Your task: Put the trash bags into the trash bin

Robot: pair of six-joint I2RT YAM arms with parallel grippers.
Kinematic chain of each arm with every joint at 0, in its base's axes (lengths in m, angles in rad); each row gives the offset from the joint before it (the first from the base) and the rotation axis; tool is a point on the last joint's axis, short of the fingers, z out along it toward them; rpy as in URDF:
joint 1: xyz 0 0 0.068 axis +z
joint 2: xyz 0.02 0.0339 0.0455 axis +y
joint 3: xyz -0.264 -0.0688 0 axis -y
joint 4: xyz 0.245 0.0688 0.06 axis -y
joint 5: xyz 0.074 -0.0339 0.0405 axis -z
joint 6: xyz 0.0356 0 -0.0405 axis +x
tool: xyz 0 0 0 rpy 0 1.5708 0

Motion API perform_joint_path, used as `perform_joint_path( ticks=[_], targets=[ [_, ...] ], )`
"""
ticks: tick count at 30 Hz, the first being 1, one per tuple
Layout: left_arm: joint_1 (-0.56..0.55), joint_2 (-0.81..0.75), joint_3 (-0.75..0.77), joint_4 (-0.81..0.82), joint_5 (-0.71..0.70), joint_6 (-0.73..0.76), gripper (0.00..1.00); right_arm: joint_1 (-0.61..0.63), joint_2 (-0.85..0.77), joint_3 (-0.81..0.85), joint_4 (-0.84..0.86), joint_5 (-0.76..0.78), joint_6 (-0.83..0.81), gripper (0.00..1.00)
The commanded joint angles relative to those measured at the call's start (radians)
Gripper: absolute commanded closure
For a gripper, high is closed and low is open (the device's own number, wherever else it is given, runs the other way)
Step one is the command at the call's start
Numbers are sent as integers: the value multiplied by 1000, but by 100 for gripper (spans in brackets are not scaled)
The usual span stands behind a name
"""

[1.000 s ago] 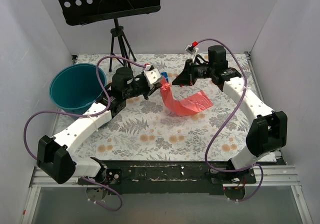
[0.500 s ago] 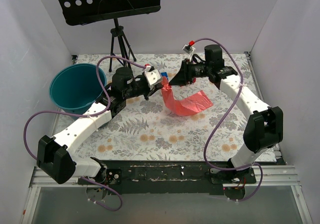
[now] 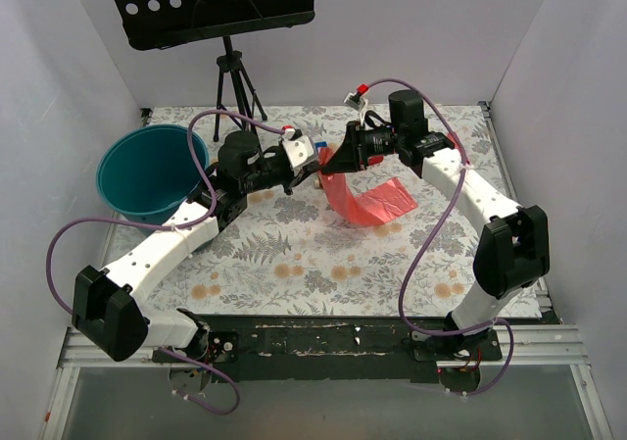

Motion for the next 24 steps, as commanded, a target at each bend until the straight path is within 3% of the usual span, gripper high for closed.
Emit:
perform_joint_path(
  ticks=[1, 8, 24],
  targets=[
    [-1, -8, 12, 4, 35, 9, 100, 9, 11, 35, 58, -6, 3, 96],
    [-1, -25, -26, -58, -50, 118, 100, -49, -42, 11, -25, 96, -66, 99],
    [0, -7, -32, 2, -114, 56, 100, -65, -72, -13, -65, 92, -88, 99]
  ],
)
